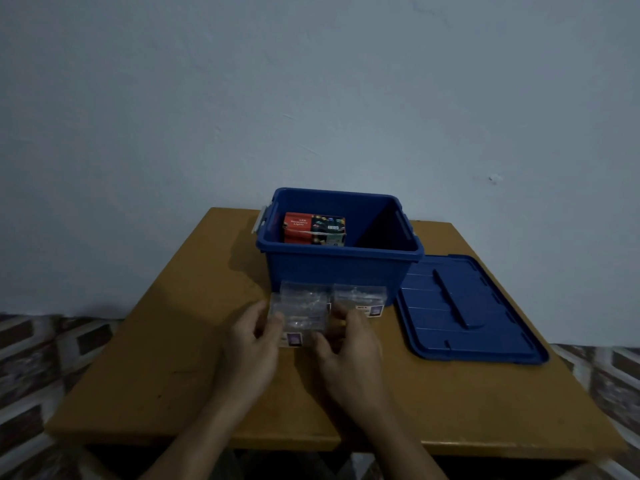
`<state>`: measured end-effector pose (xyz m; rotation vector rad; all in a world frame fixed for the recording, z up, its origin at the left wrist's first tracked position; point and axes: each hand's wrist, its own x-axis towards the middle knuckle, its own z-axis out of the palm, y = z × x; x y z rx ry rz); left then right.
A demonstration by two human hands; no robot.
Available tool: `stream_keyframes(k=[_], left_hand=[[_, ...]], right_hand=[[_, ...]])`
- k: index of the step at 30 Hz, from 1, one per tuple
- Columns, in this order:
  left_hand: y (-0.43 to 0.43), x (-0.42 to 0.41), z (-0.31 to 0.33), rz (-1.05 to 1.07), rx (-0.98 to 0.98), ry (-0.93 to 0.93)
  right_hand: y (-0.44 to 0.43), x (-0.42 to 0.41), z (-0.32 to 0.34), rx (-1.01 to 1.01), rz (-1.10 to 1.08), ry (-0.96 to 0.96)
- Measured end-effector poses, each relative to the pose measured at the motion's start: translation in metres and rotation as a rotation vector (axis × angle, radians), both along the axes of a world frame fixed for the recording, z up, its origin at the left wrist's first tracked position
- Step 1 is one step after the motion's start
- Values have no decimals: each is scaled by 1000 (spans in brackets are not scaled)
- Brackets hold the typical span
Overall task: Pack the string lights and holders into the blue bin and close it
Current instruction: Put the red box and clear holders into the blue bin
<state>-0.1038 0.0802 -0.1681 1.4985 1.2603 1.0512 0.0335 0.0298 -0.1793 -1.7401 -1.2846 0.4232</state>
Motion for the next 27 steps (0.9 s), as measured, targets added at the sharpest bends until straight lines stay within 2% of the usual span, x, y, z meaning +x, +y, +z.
stream_keyframes(k=[5,9,17,27], left_hand=[[-7,6,3,-175,-33,-71],[-2,2,2,-264,4,24],[11,-2,4,-296,62,104],[14,2,6,-226,59,64]], right_hand=[[0,-1,-4,-21,8,5],[1,0,-4,2,3,0],[9,1,-6,8,6,64],[12,4,-5,-56,61,94]])
